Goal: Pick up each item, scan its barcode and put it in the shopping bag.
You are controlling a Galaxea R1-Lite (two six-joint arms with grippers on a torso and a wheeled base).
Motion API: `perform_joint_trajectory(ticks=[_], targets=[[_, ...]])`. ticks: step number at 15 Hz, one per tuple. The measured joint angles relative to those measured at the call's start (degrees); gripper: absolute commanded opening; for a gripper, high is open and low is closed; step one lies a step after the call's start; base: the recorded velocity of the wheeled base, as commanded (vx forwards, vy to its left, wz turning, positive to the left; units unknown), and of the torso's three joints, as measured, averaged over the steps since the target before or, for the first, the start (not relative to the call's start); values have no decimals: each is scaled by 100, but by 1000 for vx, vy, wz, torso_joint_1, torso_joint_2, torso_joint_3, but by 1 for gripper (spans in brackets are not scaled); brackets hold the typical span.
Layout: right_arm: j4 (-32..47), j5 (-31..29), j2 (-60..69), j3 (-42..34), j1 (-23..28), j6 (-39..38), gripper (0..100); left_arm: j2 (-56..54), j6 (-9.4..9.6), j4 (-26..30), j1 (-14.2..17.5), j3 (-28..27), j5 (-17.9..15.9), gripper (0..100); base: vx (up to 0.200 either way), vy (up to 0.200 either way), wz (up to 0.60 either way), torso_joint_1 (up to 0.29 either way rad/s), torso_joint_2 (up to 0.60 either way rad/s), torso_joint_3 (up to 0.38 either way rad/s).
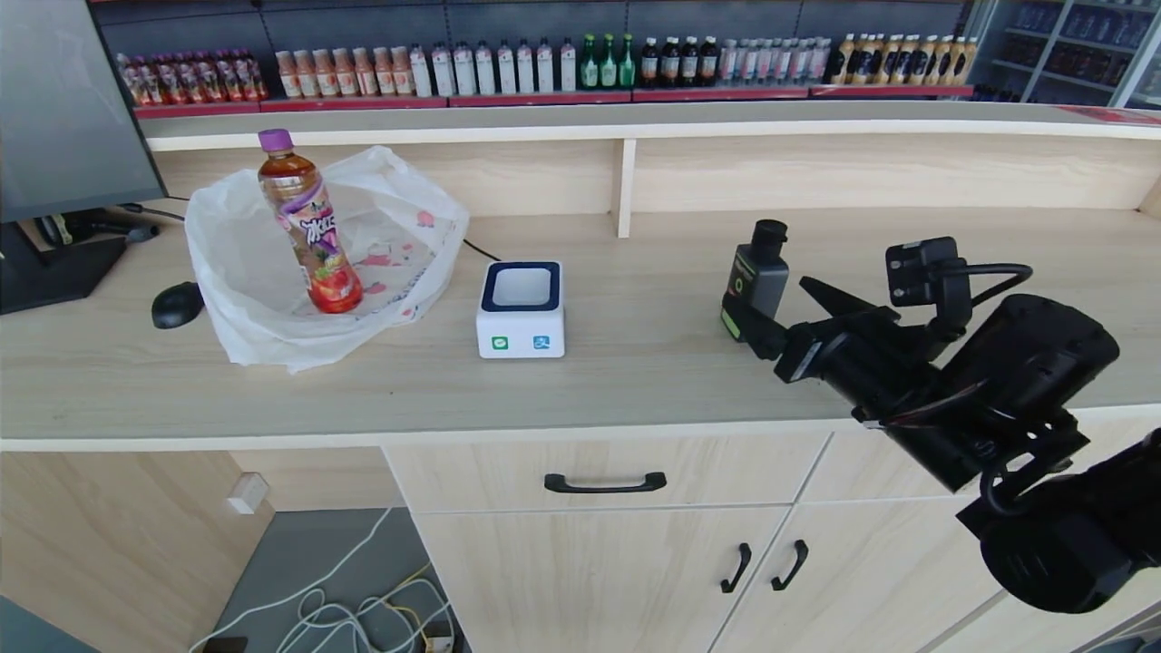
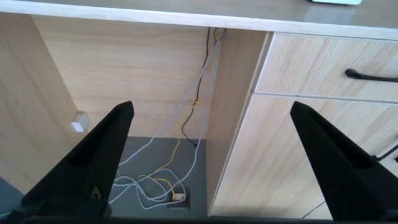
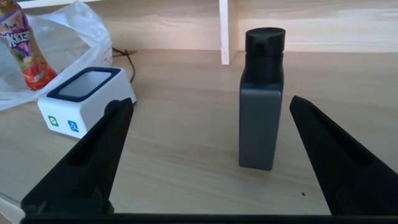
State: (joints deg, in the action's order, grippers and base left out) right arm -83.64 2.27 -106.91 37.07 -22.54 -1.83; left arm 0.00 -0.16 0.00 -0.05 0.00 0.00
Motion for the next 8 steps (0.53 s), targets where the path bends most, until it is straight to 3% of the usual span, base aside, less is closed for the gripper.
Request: perform_joint_trajectory(ticks=[5, 8], targets=[[1130, 84, -288, 1381, 157, -20, 100, 2, 2, 0, 2, 0, 0, 100, 0, 0, 0, 0, 0, 0], [1264, 88, -466, 1714, 355, -27, 100, 2, 2, 0, 5, 0, 0, 100, 0, 0, 0, 0, 0, 0]])
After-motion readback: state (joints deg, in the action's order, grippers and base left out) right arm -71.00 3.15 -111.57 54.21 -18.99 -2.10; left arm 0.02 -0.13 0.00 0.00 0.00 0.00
